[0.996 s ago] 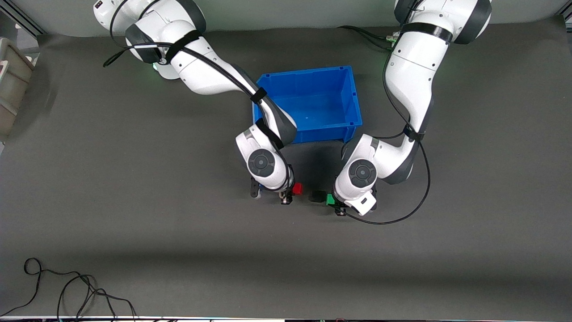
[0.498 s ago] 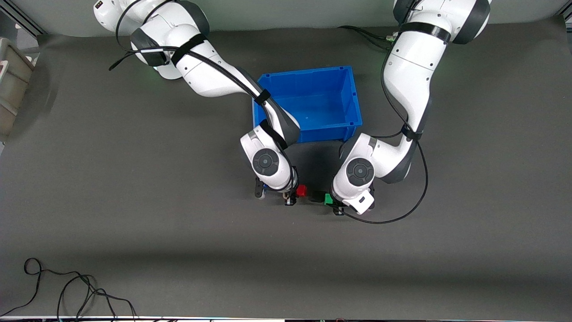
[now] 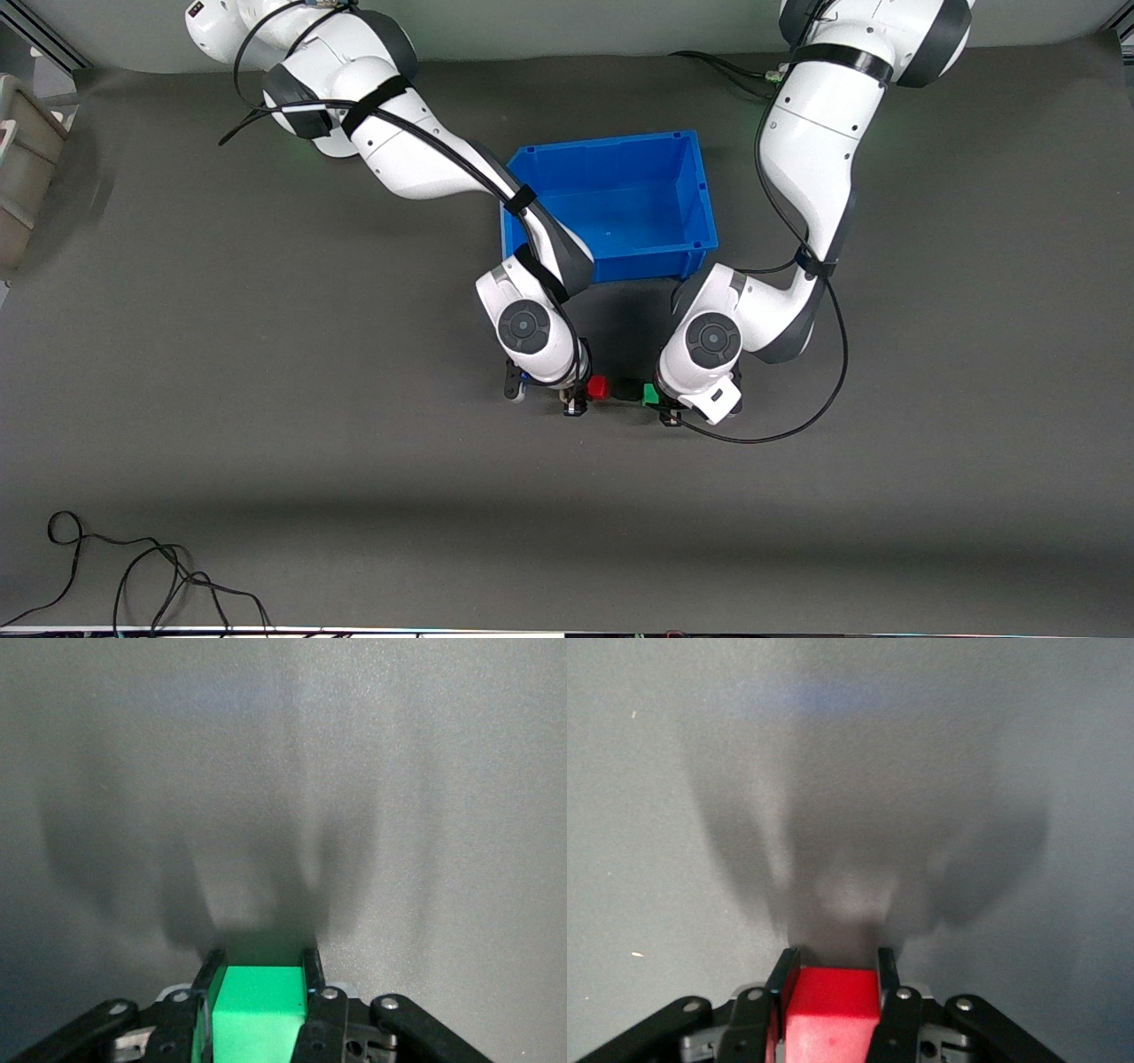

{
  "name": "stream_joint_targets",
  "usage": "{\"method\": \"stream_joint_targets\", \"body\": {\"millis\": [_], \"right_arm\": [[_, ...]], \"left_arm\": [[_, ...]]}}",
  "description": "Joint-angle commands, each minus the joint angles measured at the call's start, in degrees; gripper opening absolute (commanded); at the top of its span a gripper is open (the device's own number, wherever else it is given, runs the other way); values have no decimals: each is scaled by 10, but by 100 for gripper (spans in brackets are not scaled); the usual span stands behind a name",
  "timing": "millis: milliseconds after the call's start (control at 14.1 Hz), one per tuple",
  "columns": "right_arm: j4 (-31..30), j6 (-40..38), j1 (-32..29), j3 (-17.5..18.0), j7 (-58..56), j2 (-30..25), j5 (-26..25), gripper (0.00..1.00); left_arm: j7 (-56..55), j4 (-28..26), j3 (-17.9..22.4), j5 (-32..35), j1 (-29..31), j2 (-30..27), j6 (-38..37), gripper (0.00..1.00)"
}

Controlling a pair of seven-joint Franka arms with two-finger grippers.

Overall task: Attach green and red cubes to black cube
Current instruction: 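Press the red and green cubes against opposite sides of the black cube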

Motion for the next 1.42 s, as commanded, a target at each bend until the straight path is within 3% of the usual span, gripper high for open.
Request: {"method": "stream_joint_targets", "body": {"millis": [0, 569, 1352], "right_arm": [[31, 9, 1, -2, 19, 22, -11, 0], [28, 2, 20, -2, 21, 22, -41, 0], [34, 3, 11, -4, 16, 29, -45, 0]], "left_arm": [[-14, 8, 5, -5, -8, 4, 2, 0], [-39, 10, -3, -6, -7, 6, 3, 0], [-35, 10, -3, -5, -5, 4, 3, 0]]}}
